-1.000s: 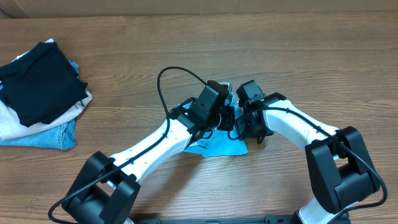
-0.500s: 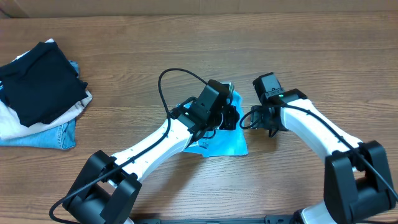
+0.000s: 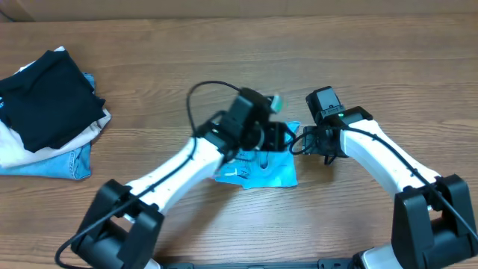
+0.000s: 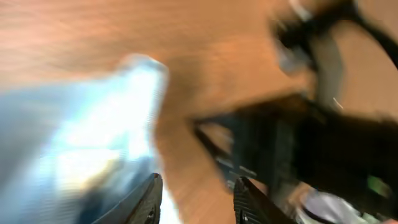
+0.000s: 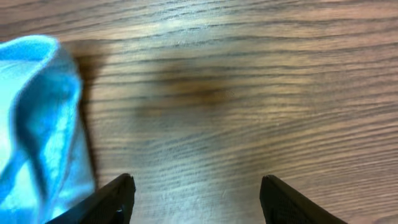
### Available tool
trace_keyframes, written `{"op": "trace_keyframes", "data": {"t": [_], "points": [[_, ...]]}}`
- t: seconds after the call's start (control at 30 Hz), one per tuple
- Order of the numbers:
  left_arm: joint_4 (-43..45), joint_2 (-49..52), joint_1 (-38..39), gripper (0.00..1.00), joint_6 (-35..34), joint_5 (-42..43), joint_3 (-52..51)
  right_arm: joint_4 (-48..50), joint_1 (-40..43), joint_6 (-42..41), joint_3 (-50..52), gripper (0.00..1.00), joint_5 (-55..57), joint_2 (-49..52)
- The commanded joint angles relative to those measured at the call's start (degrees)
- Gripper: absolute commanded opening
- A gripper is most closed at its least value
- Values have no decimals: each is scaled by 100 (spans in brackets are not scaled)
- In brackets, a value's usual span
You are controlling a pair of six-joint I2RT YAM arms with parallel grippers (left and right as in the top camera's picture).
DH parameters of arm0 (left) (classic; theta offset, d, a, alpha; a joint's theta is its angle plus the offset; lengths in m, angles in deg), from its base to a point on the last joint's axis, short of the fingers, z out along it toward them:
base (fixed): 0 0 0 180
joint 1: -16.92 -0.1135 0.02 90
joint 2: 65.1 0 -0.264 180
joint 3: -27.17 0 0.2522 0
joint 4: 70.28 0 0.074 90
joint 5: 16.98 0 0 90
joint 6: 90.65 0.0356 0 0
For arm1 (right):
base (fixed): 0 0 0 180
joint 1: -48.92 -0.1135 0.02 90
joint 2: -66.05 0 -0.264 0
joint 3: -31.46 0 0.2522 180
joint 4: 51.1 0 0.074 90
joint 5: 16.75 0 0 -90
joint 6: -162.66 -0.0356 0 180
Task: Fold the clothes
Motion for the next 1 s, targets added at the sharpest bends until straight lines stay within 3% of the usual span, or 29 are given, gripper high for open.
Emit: {"op": "trace_keyframes", "data": {"t": [0.0, 0.2, 0.6, 0.67, 0.73, 0.83, 0.97], "points": [[-188, -326, -800, 41, 496, -407, 136, -2, 26, 651, -422, 68, -835, -564], [-660, -133, -1604, 40, 890, -890, 133, -116, -162, 2063, -772, 64, -2691, -833], [-739, 850, -1711, 41, 522, -699, 133, -428, -1054, 2507, -767, 63, -2522, 68], [-743, 990, -1711, 41, 391, -529, 133, -546, -1082, 2505, -767, 55, -2524, 358], [-750, 1008, -1714, 41, 372, -514, 133, -688, -1082, 2505, -765, 32, -2524, 555], [-750, 1008, -1714, 41, 372, -514, 133, -925, -1080, 2503, -765, 15, -2450, 793], [-802, 1008, -1711, 41, 363, -470, 133, -1143, -1049, 2076, -638, 12, -1683, 905]]}}
